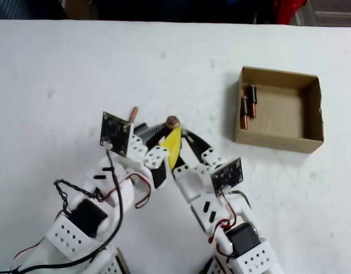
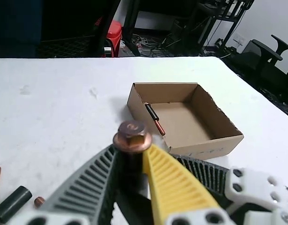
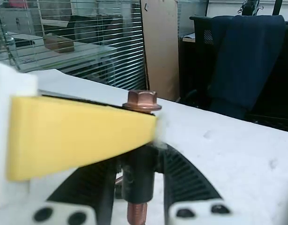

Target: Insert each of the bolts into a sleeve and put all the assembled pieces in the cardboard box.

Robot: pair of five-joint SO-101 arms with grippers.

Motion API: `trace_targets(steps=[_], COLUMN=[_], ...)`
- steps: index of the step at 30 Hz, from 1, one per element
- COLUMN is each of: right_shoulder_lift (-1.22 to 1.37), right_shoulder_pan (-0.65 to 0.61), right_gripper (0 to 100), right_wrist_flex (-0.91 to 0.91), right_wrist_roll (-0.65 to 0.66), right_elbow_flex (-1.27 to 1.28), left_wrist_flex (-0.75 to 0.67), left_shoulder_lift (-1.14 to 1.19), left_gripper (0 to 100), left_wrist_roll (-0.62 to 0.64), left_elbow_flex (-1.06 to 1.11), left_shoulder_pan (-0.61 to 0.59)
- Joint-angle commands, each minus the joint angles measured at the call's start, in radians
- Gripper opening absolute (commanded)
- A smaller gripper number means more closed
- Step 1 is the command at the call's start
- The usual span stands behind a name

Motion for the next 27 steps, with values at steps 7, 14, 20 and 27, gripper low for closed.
trace_targets(steps=[7, 14, 20, 27], right_shoulder_lift=[-0.013, -0.013, -0.013, -0.012], right_shoulder_pan=[0.033, 0.035, 0.035, 0.036], right_gripper=[1.7, 1.7, 1.7, 1.7], right_wrist_flex=[-0.027, -0.025, -0.025, -0.024], right_wrist_roll=[-0.005, -0.005, -0.005, -0.005], right_elbow_flex=[0.008, 0.008, 0.008, 0.008], left_wrist_flex=[0.008, 0.002, 0.0, 0.009], left_shoulder_lift=[-0.022, -0.022, -0.022, -0.024], left_gripper=[23, 24, 24, 24], left_wrist_roll=[-0.009, -0.009, -0.009, -0.009], left_elbow_flex=[-0.015, -0.018, -0.021, -0.11], left_shoulder_pan=[0.015, -0.076, -0.12, -0.159])
